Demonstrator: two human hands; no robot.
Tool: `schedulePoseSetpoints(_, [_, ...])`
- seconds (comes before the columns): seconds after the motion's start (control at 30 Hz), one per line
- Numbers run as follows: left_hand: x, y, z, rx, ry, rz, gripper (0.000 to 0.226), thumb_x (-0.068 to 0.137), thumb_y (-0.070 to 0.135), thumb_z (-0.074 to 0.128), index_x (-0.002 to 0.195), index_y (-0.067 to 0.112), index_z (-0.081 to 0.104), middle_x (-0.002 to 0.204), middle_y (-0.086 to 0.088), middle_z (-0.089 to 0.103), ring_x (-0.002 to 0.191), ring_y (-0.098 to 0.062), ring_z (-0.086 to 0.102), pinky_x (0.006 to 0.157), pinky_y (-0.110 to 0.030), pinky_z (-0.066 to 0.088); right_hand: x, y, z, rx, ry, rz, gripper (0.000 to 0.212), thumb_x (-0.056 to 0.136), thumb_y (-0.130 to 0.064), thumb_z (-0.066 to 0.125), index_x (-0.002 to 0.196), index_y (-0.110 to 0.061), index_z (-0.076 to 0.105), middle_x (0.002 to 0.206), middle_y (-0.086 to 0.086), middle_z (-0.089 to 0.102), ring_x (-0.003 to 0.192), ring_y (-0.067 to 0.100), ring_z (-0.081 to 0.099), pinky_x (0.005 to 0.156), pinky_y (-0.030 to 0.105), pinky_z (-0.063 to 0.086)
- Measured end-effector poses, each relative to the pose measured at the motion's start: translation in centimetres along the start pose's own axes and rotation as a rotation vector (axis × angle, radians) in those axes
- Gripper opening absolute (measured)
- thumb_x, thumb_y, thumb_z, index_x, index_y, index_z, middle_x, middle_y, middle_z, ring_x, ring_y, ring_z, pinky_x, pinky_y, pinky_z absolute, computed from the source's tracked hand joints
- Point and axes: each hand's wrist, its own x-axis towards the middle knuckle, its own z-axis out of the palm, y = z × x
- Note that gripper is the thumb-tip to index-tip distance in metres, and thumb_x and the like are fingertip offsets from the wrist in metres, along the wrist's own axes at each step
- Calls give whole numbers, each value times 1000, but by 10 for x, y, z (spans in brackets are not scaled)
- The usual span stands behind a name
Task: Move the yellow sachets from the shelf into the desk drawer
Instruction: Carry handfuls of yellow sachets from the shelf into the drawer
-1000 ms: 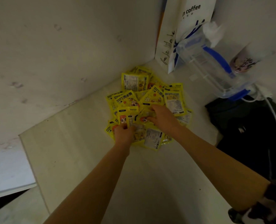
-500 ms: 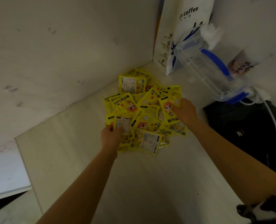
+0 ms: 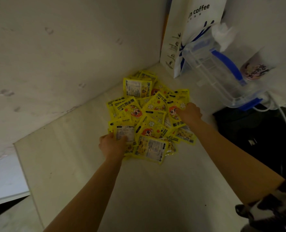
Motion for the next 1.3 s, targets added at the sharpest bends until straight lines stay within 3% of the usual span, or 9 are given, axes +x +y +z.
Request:
schedulePoseSetpoints(0.2, [-22, 19, -15, -12, -10, 78, 25, 67, 32, 71, 85, 15, 68, 101, -12, 63, 81, -26, 65, 77, -47, 58, -2, 1, 1, -57, 55, -20, 60, 87, -46, 60, 131, -9, 46, 136, 20, 40, 125, 40, 40, 102, 45, 36])
schedulePoseSetpoints(0.47, [-26, 9, -22, -100, -37, 94, 36, 56, 47, 69, 85, 27, 71, 98, -4, 68, 81, -22, 69, 68, -43, 61, -12, -1, 2, -59, 67, -60, 53, 85, -40, 64, 128, -11, 50, 134, 18, 37, 121, 40, 45, 104, 47, 37])
schedulePoseSetpoints(0.57, [-40, 19, -33, -169, -61, 103, 11, 72, 23, 76, 82, 25, 70, 90, -5, 71, 75, -21, 71, 62, -38, 61, -13, -2, -3, 19, 51, -55, 49, 85, -34, 66, 124, -8, 51, 133, 19, 39, 120, 38, 44, 106, 48, 35])
schedulePoseSetpoints(0.7, [-46, 21, -45, -246, -113, 120, 15, 79, 9, 73, 93, 14, 71, 87, -8, 73, 72, -21, 71, 64, -36, 60, -17, -4, -8, 92, 38, -92, 41, 81, -33, 66, 114, -10, 56, 123, 15, 57, 113, 35, 54, 102, 51, 40])
schedulePoseSetpoints(0.97, [-55, 36, -66, -329, -263, 179, 41, 78, 2, 74, 107, 14, 47, 87, -4, 72, 63, -18, 73, 50, -33, 57, -33, 1, -22, 191, 99, -180, 35, 85, -27, 61, 114, -10, 51, 112, 11, 59, 106, 31, 57, 95, 51, 45])
schedulePoseSetpoints(1.1, [-58, 46, -63, -212, -396, 257, 52, 75, 0, 76, 115, 22, 52, 91, -4, 72, 73, -17, 73, 55, -31, 59, -42, 4, -29, 269, 100, -246, 40, 84, -22, 66, 117, -17, 43, 97, 2, 56, 85, 24, 62, 80, 45, 54])
schedulePoseSetpoints(1.17, [-59, 51, -58, -82, -443, 333, 38, 75, 1, 75, 108, 15, 62, 94, -7, 73, 77, -17, 72, 66, -34, 61, -44, 6, -32, 287, 80, -262, 46, 83, -20, 68, 121, -18, 41, 98, 2, 55, 76, 18, 60, 69, 38, 54])
schedulePoseSetpoints(1.23, [-58, 56, -50, 88, -504, 433, 21, 77, 3, 74, 96, 11, 67, 87, -4, 72, 73, -13, 69, 70, -31, 59, -45, 9, -34, 239, 46, -274, 52, 83, -21, 71, 126, -14, 43, 105, 2, 54, 82, 16, 57, 62, 26, 48])
schedulePoseSetpoints(1.3, [-60, 62, -43, 295, -570, 554, 15, 79, 8, 73, 86, 17, 65, 73, 6, 64, 62, -1, 58, 65, -24, 48, -43, 12, -34, 160, -11, -280, 45, 82, -23, 72, 120, -6, 55, 107, 8, 61, 92, 22, 61, 72, 29, 50])
